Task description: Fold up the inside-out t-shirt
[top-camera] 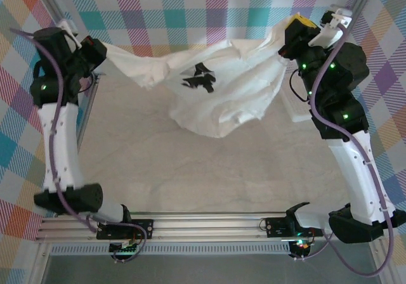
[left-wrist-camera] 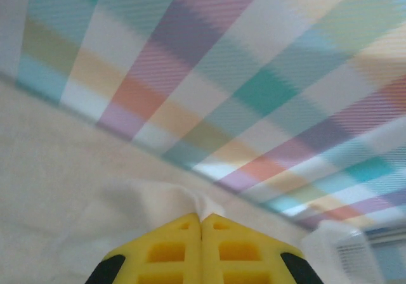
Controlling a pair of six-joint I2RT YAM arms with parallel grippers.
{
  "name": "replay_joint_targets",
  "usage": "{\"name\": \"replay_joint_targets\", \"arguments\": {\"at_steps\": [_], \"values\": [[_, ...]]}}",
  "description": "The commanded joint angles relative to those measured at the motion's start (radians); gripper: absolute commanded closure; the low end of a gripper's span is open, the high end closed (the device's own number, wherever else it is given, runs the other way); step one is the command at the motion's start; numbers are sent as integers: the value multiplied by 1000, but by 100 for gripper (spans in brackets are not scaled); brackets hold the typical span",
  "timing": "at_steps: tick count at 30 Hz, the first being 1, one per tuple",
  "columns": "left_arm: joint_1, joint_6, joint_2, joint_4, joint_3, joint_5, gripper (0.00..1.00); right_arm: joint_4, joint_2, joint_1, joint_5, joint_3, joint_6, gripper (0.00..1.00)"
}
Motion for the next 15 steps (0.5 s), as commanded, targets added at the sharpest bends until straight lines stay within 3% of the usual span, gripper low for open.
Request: {"name": "replay_joint_targets", "arguments": {"at_steps": [1,9,12,15], "values": [[-6,8,-39,-156,-4,-30,100,109,-68,-2,22,25,-50,100],[1,-38,-108,-266,89,-196,100,107,-122,-4,111,62,-136,100],[15,-49,-46,-284,2,-199,100,-3,-57,-16,212,124,-153,100],[28,-67,48,-245,-195,-104,100,-200,40,-107,188,179,-89,100]]}}
